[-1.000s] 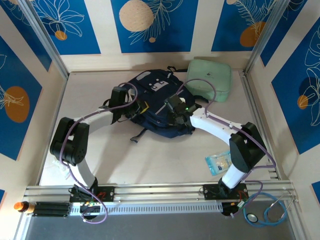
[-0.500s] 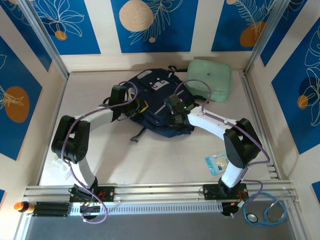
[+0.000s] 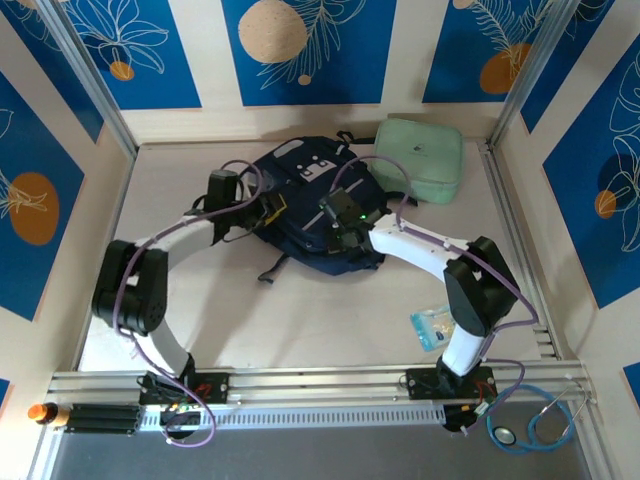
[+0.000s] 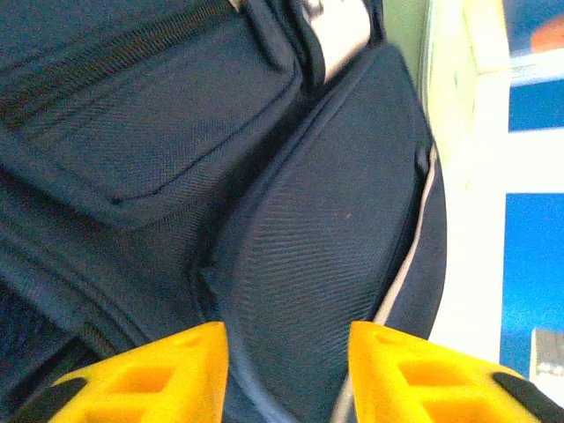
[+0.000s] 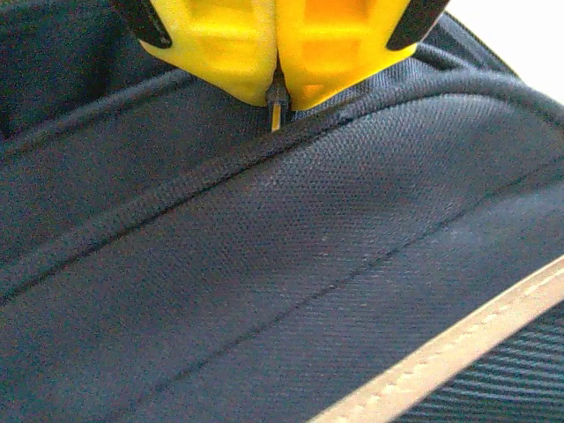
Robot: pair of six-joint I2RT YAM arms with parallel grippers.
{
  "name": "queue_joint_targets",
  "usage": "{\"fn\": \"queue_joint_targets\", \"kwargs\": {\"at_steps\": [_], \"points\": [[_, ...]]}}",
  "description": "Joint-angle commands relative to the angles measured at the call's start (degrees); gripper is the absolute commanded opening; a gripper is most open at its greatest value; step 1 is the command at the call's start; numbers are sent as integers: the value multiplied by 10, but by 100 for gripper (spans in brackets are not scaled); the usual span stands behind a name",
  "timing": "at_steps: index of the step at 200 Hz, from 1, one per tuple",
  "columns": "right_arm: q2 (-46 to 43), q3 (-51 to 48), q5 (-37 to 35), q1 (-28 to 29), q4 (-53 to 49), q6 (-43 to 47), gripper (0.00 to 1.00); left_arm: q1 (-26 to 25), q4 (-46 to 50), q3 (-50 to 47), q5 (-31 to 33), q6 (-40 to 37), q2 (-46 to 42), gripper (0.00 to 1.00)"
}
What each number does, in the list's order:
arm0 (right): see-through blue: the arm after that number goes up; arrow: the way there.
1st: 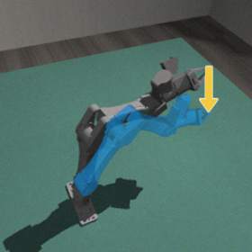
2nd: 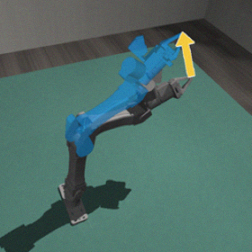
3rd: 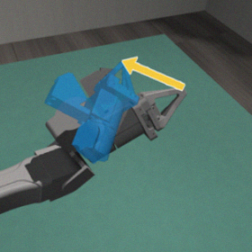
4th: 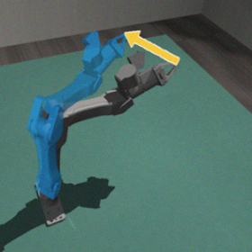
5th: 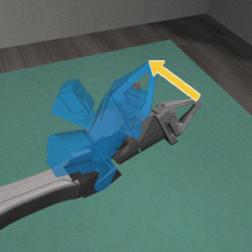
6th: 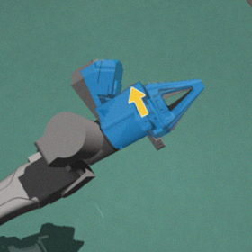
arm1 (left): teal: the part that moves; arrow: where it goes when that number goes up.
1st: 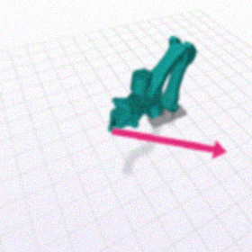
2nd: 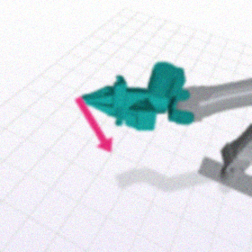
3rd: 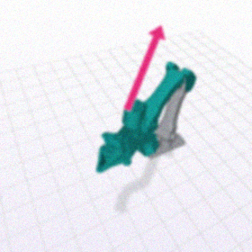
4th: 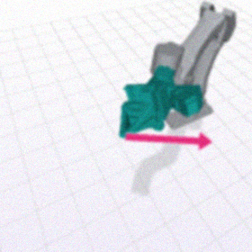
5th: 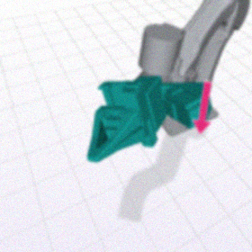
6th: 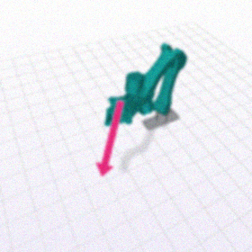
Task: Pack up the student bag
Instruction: Zip the student bag at the top-center of the table.
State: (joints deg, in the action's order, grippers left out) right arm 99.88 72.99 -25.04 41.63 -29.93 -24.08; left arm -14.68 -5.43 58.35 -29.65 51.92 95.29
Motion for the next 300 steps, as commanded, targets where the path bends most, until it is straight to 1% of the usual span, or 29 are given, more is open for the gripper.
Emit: {"fn": "queue_joint_targets", "kwargs": {"at_steps": [1,14,37,48,75,83,96,111,128,140,171,202,211,230,248,276,300], "points": [[37,54,57,32,56,44,0,30,21,-45,44,-23,-55,47],[61,80,88,43,64,43,0,46,29,-71,52,-27,-77,49],[98,127,115,67,77,44,0,66,73,-94,66,-39,-108,51],[116,149,135,74,81,41,0,70,92,-104,83,-41,-125,51],[147,191,157,88,88,35,0,77,134,-121,140,-47,-167,52],[154,199,166,89,91,33,0,76,139,-124,148,-44,-175,52],[161,208,178,93,97,30,0,76,123,-128,134,-33,-179,51],[167,213,190,97,103,25,0,77,89,-130,94,-10,-172,50],[169,215,201,96,109,18,0,76,46,-135,58,23,-157,43],[170,216,206,97,112,14,0,74,27,-138,48,38,-146,38],[168,214,217,97,113,10,0,73,21,-141,59,42,-126,36],[165,206,215,97,107,8,0,73,19,-143,68,46,-121,36],[164,204,214,96,107,6,0,73,29,-145,79,44,-125,36],[163,202,210,96,106,2,0,73,58,-150,122,36,-145,36],[163,202,210,97,106,0,0,71,59,-156,149,31,-159,36],[163,203,209,97,104,-2,0,65,44,-153,147,36,-145,34],[163,204,211,98,101,-1,0,62,6,-144,112,44,-118,29]]}}
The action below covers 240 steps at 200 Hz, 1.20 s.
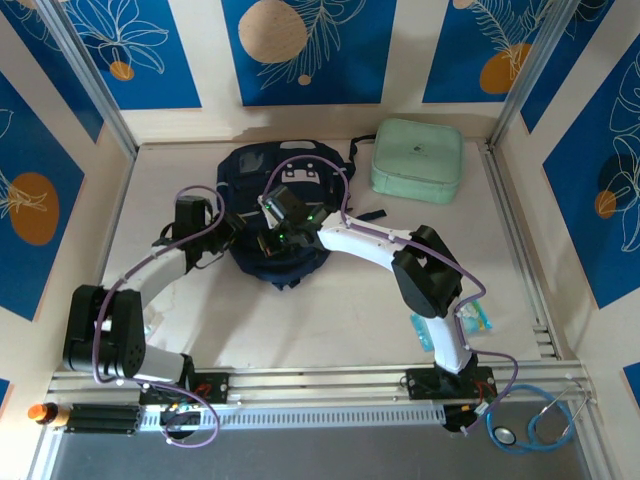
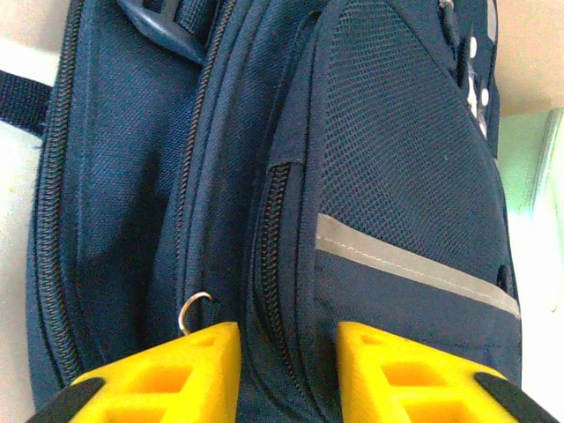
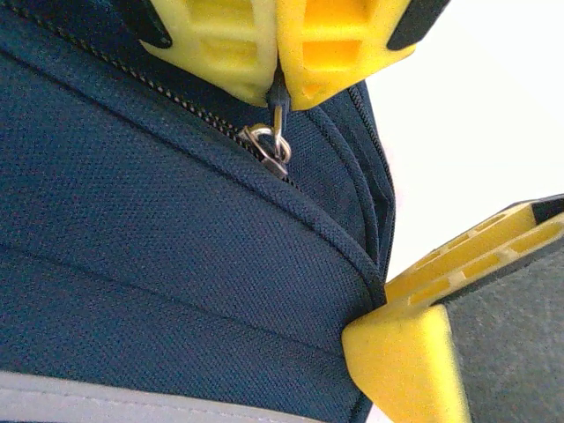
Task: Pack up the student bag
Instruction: Zip the student bag at the top-center of the table.
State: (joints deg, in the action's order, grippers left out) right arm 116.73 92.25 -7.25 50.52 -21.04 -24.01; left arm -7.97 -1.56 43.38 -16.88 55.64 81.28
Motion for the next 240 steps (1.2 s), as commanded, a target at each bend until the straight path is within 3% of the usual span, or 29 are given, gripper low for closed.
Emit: {"fn": "queue_joint_targets", "kwargs": {"at_steps": [1,44,82,123,172,203,240], "points": [[-5,12,33,9,12,-1,0,-5,-34,6,-16,7,24,28],[-14,-2,2,9,-10,-4,0,-4,-37,31,-11,-7,40,12],[-76,-96,-61,-5,-10,-9,0,4,-21,41,-9,-28,44,0],[-132,-177,-90,-53,-13,-10,0,14,-21,34,-12,-33,42,0],[-159,-196,-106,-103,-27,55,0,31,-10,33,-23,-45,35,0],[-169,-191,-66,-126,-29,97,0,39,4,41,-37,-59,33,0],[-145,-139,-15,-104,-19,113,0,59,26,42,-43,-72,20,4]]}}
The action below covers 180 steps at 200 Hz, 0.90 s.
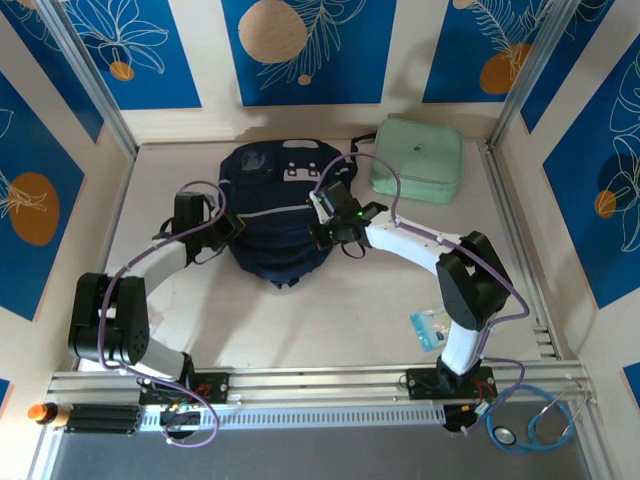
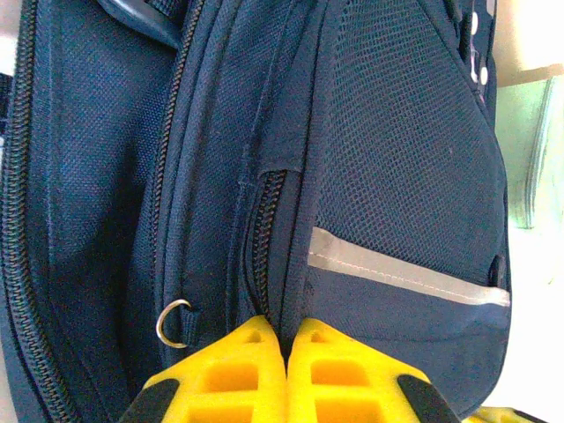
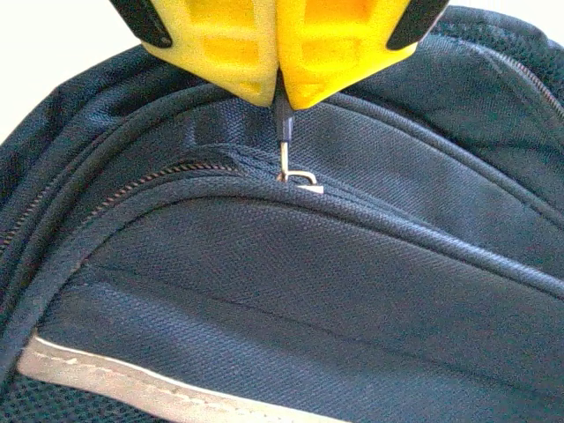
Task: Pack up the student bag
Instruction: Zip the student bag at the top-center of the table.
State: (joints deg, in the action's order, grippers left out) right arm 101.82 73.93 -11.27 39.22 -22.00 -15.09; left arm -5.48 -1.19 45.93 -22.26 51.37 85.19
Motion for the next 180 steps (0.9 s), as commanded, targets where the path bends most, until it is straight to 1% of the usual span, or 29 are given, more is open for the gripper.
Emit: {"fn": "queue_joint_targets", "kwargs": {"at_steps": [1,9,20,32,52,80,100,120,135,158,180], "points": [[6,47,26,10,-10,23,0,35,24,16,11,-30,-20,4],[20,73,34,22,-11,21,0,44,30,14,7,-33,-25,8],[43,113,34,41,-11,19,0,59,38,9,0,-31,-32,17],[71,155,32,62,-10,12,0,79,37,-3,-11,-21,-43,24],[118,219,56,83,-10,-5,0,100,33,-23,-21,0,-68,36],[158,278,91,108,-10,-20,0,104,34,-26,-33,17,-99,45],[175,300,104,121,-8,-23,0,103,5,-30,-49,43,-104,47],[180,306,113,129,-5,-27,0,99,-32,-30,-72,70,-90,47],[180,305,118,131,-2,-30,0,88,-43,-29,-78,86,-76,48],[179,302,124,131,1,-36,0,77,-37,-48,-40,116,-77,49],[180,302,126,132,4,-39,0,70,-31,-60,-9,127,-82,49]]}}
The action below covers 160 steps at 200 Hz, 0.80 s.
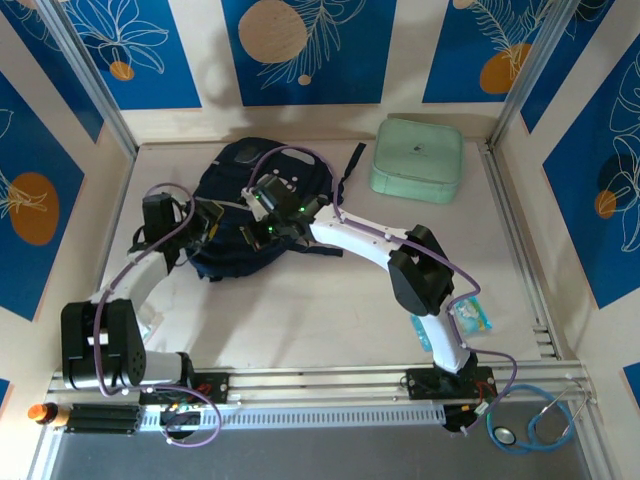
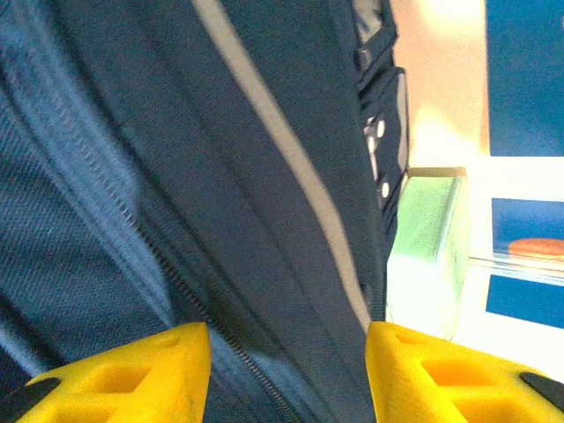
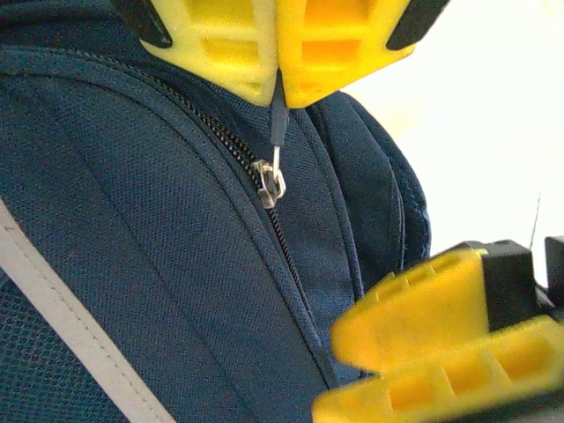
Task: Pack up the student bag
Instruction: Zip the student bag at the top-center of the table.
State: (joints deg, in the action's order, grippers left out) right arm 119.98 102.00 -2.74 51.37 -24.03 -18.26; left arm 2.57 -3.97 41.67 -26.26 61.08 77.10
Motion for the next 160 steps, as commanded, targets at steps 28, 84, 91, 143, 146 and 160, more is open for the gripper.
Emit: {"fn": "queue_joint_targets", "kwargs": {"at_steps": [28,84,91,143,146,160], "points": [[-3,18,42,12,24,-6,0,-19,-24,-20,28,42,14,49],[-22,-28,9,10,33,-25,0,-23,-88,6,-1,53,71,23],[-30,-46,-5,8,37,-30,0,-23,-85,10,-2,51,73,18],[-75,-131,-127,4,33,-29,0,-23,-73,13,-3,35,67,0],[-76,-133,-137,3,30,-29,0,-23,-72,13,-3,34,66,0],[-80,-137,-187,3,19,-30,0,-23,-65,15,-3,28,62,0]]}}
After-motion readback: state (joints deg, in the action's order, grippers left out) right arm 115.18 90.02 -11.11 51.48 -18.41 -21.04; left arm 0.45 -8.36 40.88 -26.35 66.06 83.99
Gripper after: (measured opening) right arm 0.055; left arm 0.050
